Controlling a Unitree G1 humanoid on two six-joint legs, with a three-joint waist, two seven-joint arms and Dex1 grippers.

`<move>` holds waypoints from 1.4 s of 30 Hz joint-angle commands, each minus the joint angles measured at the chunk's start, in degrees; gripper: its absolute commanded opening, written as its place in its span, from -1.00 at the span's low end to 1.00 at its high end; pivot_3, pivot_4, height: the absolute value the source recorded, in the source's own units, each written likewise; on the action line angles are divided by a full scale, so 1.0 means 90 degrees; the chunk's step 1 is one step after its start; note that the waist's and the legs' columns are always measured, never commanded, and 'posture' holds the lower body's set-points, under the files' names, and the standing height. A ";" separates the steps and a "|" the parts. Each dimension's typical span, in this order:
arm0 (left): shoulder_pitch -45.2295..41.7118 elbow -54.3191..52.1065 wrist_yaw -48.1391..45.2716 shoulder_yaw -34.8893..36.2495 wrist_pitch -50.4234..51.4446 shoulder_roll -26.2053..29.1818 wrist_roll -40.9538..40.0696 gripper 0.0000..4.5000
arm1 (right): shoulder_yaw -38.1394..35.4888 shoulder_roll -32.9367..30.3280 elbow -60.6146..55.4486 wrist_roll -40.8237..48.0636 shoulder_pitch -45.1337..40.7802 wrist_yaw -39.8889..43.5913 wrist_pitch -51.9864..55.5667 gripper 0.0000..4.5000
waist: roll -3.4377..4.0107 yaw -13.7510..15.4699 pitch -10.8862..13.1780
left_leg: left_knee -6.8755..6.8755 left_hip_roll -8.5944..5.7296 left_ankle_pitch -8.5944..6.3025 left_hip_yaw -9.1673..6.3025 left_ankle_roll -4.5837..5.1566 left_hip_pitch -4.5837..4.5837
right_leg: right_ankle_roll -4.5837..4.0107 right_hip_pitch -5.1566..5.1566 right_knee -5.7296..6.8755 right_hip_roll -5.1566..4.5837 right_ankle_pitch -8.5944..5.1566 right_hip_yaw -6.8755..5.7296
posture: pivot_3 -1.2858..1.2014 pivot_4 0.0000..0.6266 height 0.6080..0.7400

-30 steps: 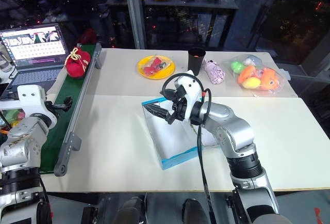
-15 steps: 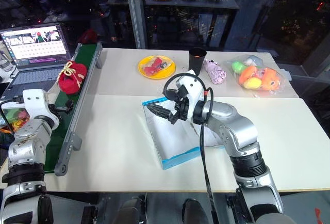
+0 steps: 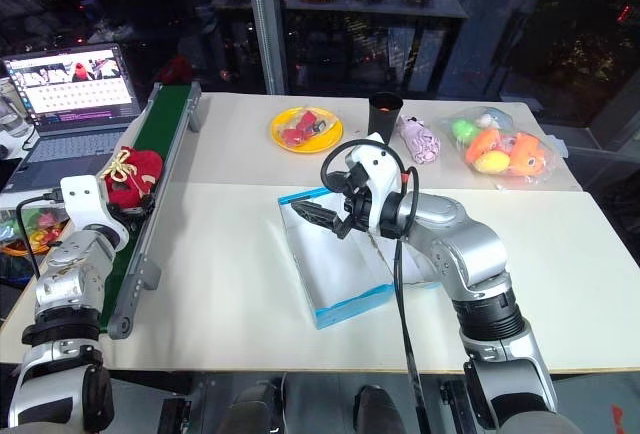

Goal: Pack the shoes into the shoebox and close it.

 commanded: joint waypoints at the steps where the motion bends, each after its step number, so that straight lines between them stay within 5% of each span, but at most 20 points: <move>1: -0.0299 0.0056 -0.0041 0.0059 0.0046 -0.0053 -0.0173 0.23 | -0.0189 -0.0095 -0.0225 0.0006 -0.0219 -0.0029 0.0047 1.00 | 0.0000 0.0018 0.0000 | 0.0000 0.0000 0.0000 0.0000 -0.0001 0.0001 | 0.0000 0.0002 0.0001 -0.0001 0.0000 -0.0001 | 0.03 -0.52 0.94; 9: -0.1115 -0.1184 -0.0505 -0.0266 -0.0201 -0.0461 -0.0556 0.16 | -0.1057 0.0493 -0.0117 0.0675 -0.0544 -0.0626 0.0376 1.00 | -0.0015 0.0097 0.0008 | 0.0003 0.0001 0.0008 0.0000 -0.0005 -0.0022 | 0.0006 -0.0008 -0.0005 0.0000 0.0004 -0.0006 | 0.03 -0.52 0.94; 16: -0.1963 -0.3044 -0.0960 -0.1086 0.0737 -0.1420 -0.1472 0.16 | -0.3686 0.2306 0.1269 0.3049 -0.1695 -0.3452 0.1247 1.00 | -0.0028 0.0083 0.0016 | 0.0003 0.0000 0.0038 -0.0005 0.0038 -0.0035 | 0.0022 0.0003 -0.0031 -0.0001 0.0016 -0.0008 | 0.03 -0.52 0.94; 21: -0.1884 -0.3999 -0.1084 -0.1818 0.1427 -0.1860 -0.1739 0.16 | -0.4562 0.2513 0.1792 0.4279 -0.1998 -0.4676 0.1177 1.00 | -0.0021 0.0018 0.0019 | -0.0005 0.0001 0.0043 -0.0005 0.0055 -0.0026 | 0.0023 0.0007 -0.0029 0.0001 0.0015 -0.0006 | 0.03 -0.52 0.94; 41: -0.1822 -0.4114 -0.1316 -0.2326 0.1942 -0.2344 -0.1838 0.16 | -0.3712 0.2297 0.1234 0.4960 -0.1791 -0.5287 0.0646 1.00 | -0.0016 -0.0219 0.0022 | -0.0001 -0.0001 0.0060 -0.0016 0.0084 -0.0030 | 0.0023 0.0002 -0.0024 0.0007 0.0016 -0.0001 | 0.03 -0.52 0.94; 42: -0.1824 -0.4129 -0.1304 -0.2326 0.1954 -0.2355 -0.1843 0.16 | -0.3676 0.2275 0.1236 0.4938 -0.1752 -0.5273 0.0613 0.78 | -0.0016 -0.0219 0.0022 | -0.0001 -0.0002 0.0060 -0.0016 0.0084 -0.0031 | 0.0023 0.0002 -0.0024 0.0007 0.0016 0.0000 | 0.03 -0.52 0.94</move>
